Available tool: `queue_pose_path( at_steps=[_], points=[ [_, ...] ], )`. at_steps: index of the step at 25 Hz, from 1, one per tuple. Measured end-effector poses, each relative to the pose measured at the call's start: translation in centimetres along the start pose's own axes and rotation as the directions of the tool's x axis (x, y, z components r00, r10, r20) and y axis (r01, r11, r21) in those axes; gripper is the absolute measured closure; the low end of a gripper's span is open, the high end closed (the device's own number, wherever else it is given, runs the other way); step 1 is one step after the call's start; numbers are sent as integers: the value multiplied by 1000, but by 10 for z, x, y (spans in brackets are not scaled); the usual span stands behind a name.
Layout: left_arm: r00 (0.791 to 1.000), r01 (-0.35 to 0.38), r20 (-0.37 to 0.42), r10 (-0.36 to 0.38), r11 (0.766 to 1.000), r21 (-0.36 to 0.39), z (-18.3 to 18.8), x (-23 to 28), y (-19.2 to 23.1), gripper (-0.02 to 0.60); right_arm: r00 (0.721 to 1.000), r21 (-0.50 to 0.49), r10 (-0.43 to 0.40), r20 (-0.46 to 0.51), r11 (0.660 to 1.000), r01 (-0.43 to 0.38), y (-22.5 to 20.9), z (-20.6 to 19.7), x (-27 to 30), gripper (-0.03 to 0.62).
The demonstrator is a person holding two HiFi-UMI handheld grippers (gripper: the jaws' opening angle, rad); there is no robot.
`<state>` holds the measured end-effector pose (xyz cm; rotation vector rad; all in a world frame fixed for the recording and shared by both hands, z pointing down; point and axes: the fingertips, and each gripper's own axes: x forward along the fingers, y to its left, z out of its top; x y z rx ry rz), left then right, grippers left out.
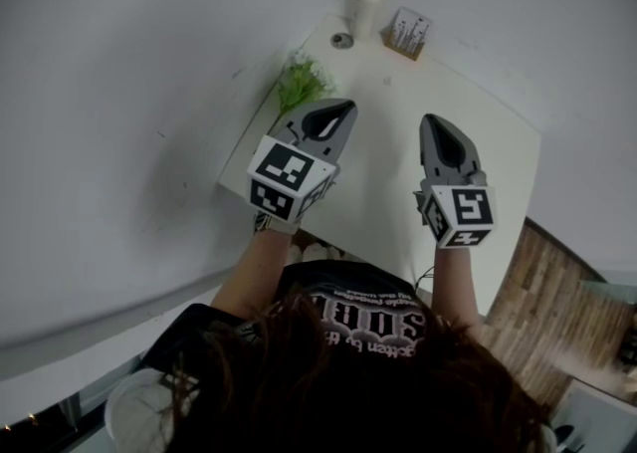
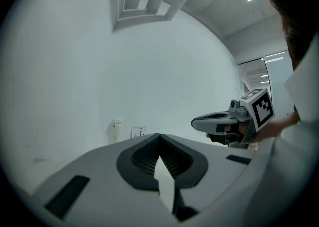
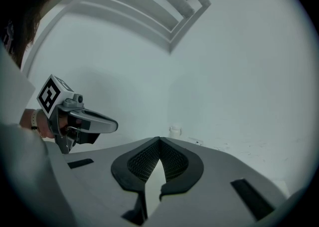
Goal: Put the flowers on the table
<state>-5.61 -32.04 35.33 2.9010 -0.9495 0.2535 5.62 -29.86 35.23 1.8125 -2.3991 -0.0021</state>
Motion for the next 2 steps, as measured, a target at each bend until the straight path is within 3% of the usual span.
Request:
queue_pose_path(
  at_steps=[2],
  points=[
    [1000, -4, 6, 4, 1000, 2, 2, -1, 3, 580, 1000, -1, -2, -1, 1000, 2, -1, 0, 1, 565]
  ],
)
